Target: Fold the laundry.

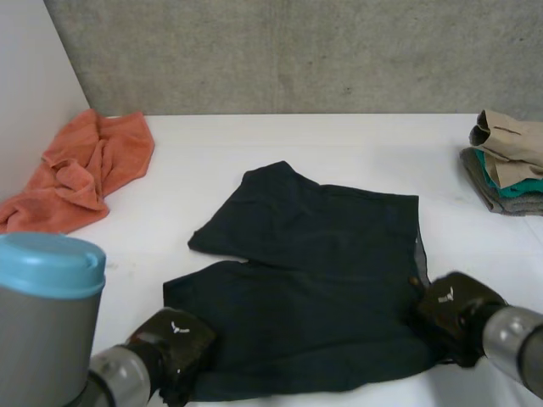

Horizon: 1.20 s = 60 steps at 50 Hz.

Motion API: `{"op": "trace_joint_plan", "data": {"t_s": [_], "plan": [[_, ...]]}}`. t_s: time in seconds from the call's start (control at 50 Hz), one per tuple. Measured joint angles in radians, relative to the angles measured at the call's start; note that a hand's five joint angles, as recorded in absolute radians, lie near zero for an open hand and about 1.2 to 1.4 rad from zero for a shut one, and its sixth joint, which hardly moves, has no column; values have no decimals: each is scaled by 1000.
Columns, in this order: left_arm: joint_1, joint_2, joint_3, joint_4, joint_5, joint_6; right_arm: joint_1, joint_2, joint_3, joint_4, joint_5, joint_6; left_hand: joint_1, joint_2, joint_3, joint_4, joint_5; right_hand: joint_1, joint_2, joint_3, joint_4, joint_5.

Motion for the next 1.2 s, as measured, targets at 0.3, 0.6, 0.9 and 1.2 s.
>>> {"op": "trace_joint_plan", "data": {"t_s": [0.3,0.6,0.9,1.2], "plan": [[-30,115,3,-23,-7,263,-113,-185,0,237,-112,-162,0,2,2,4,0,0,0,0,0,0],[-21,-348,449,571,-108,320,-51,117,-231,-229,-18,48,0,2,2,4,0,0,0,0,0,0],[5,-885,999,880,-103,532,54,535,-446,-835,159,14,-555,-547,-511,-526,-487,-557,-595,-586,-587,-568],[-40,-645,697,934,-116,449,24,307,-321,-662,146,205,-946,-992,-979,-991,-931,-794,-954,-974,-953,-929]]}}
